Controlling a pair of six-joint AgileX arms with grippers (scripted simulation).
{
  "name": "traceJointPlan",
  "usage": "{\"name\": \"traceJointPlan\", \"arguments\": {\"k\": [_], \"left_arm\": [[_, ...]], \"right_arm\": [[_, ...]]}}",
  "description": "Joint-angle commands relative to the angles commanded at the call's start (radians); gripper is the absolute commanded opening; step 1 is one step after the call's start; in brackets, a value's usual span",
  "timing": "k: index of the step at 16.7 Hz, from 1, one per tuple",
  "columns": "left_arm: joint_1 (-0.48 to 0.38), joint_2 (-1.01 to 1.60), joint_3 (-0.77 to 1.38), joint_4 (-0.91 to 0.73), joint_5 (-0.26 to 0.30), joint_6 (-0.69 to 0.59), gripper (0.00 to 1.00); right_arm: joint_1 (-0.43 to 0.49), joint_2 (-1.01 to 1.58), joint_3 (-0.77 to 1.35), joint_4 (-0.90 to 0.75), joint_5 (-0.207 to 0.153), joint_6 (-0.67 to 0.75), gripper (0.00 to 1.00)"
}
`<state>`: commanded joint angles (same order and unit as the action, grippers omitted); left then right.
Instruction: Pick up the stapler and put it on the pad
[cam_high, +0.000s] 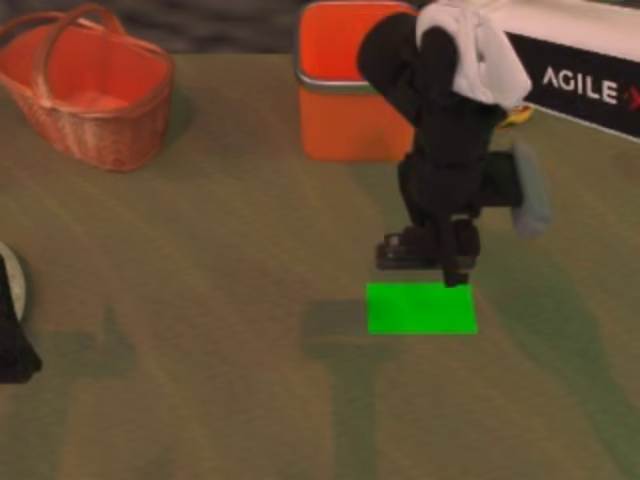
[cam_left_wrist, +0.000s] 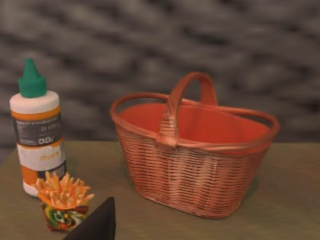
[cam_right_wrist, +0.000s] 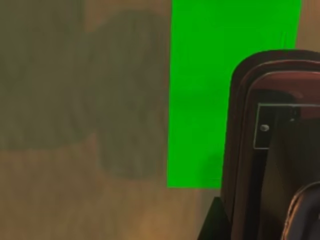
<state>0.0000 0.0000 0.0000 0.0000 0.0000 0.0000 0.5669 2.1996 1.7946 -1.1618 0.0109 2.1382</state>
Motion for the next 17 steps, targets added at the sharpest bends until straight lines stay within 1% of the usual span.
{"name": "traceJointPlan", "arguments": {"k": [4, 6, 9, 17], "left_arm": [[0.0, 0.0, 0.0, 0.0, 0.0, 0.0, 1.0], [0.0, 0.0, 0.0, 0.0, 0.0, 0.0, 1.0], [0.0, 0.0, 0.0, 0.0, 0.0, 0.0, 1.0], [0.0, 0.0, 0.0, 0.0, 0.0, 0.0, 1.0]], "right_arm": [[0.003, 0.037, -0.122, 0.164, 0.0, 0.002, 0.0], [0.004, 0.045, -0.148, 0.193, 0.001, 0.003, 0.0], [0.004, 0.046, -0.149, 0.193, 0.001, 0.003, 0.0], [0.004, 0.046, -0.149, 0.193, 0.001, 0.003, 0.6]]}}
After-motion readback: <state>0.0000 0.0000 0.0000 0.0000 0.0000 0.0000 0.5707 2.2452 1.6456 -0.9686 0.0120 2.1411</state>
